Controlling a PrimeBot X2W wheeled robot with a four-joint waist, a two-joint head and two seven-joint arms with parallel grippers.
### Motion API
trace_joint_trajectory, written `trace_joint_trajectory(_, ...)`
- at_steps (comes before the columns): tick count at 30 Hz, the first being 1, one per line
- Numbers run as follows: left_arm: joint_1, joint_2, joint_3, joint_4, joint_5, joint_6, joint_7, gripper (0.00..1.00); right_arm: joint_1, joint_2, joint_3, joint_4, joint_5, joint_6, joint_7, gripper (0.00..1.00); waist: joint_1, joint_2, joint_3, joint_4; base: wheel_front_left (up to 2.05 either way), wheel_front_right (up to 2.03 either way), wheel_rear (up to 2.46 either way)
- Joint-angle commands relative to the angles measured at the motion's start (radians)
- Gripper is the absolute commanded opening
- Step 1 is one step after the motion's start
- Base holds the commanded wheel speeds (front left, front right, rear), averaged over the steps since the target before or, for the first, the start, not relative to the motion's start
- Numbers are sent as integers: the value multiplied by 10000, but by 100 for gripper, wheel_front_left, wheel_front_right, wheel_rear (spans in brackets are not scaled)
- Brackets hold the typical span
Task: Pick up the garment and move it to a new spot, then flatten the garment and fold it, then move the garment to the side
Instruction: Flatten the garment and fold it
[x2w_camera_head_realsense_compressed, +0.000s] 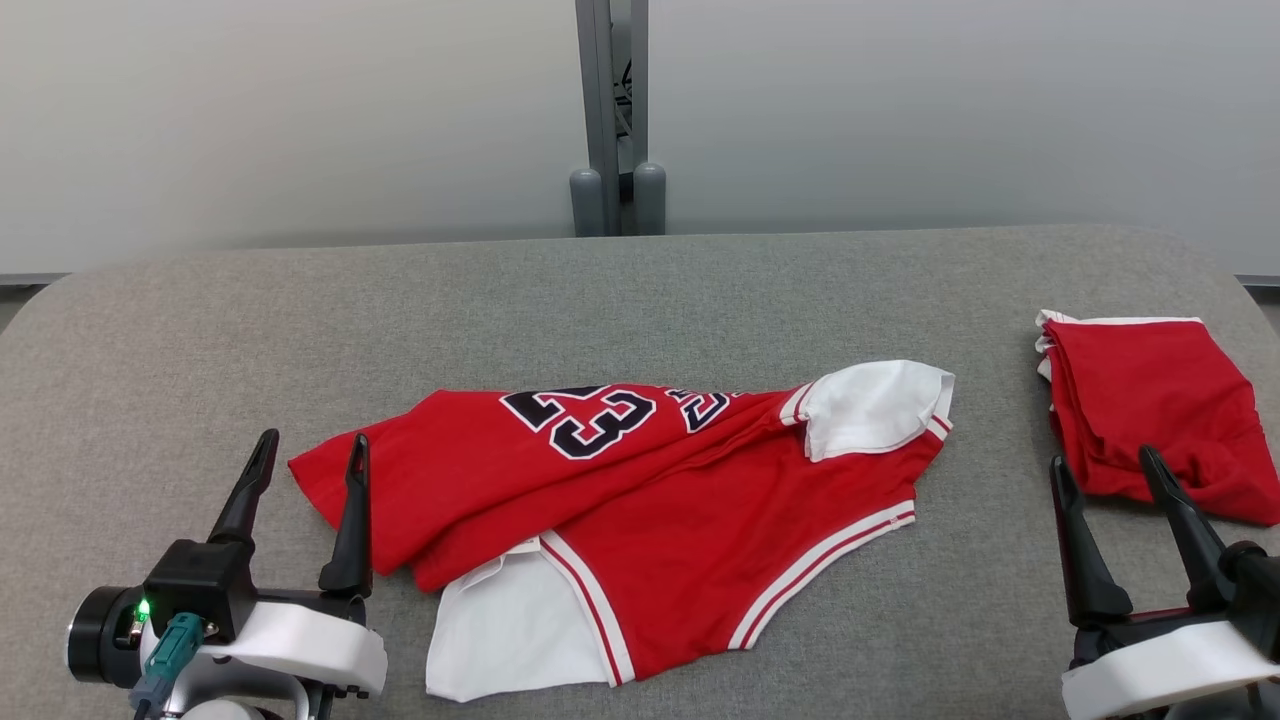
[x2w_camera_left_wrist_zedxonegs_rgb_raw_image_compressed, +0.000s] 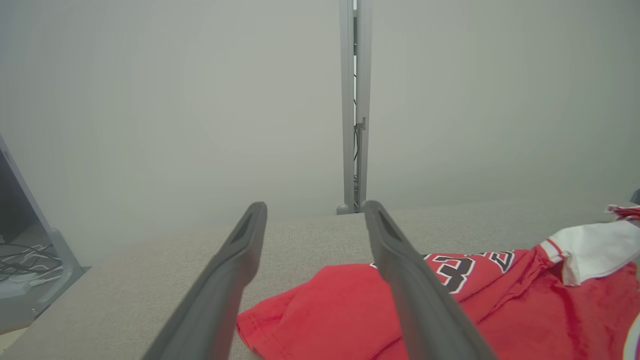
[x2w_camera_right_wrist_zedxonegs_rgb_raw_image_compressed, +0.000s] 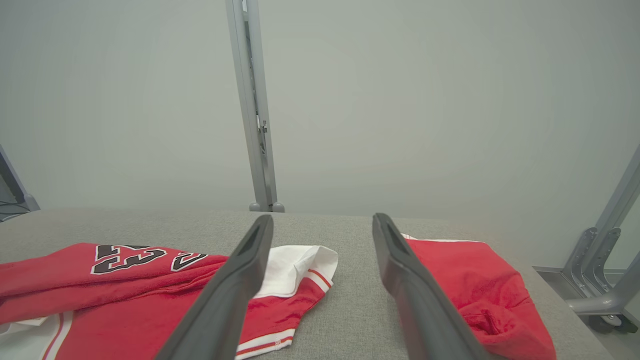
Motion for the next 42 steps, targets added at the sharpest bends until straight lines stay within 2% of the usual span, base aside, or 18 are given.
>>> trace_joint_trajectory(1,46,70,17,-24,-49,50,47,100,20,-27,-26,-15,80,-1,52,100,0,0,-3,2,0,0,0)
trace_joint_trajectory(7,25,-56,180,-69,-216,226,-11,100,-8,-25,-25,-17,99,-1,5,100,0,0,72,68,0,0,0)
trace_joint_trajectory(11,-130,-158,335,-39,-329,293,-145,100,-234,-23,441,-23,-123,-1,66,100,0,0,201,256,0,0,0)
trace_joint_trajectory(15,-234,-237,423,101,-406,198,-330,100,-530,-26,1315,152,-371,-1,134,100,0,0,275,634,0,0,0)
trace_joint_trajectory(21,-397,-404,705,348,-586,159,-549,100,-950,-49,3292,819,-497,-1,375,100,0,0,373,1481,0,0,0)
trace_joint_trajectory(29,-648,-633,801,474,-475,-40,-682,100,-2061,-628,5912,2692,-85,-1,453,100,0,0,838,2734,0,0,0)
trace_joint_trajectory(32,-721,-755,754,499,-410,-109,-704,100,-2452,-715,6360,3277,63,-1,330,100,0,0,1021,3034,0,0,0)
trace_joint_trajectory(42,-1251,-1270,690,763,-67,-615,-740,100,-4378,-897,7998,6639,82,-1,-87,100,0,0,1629,4068,0,0,0)
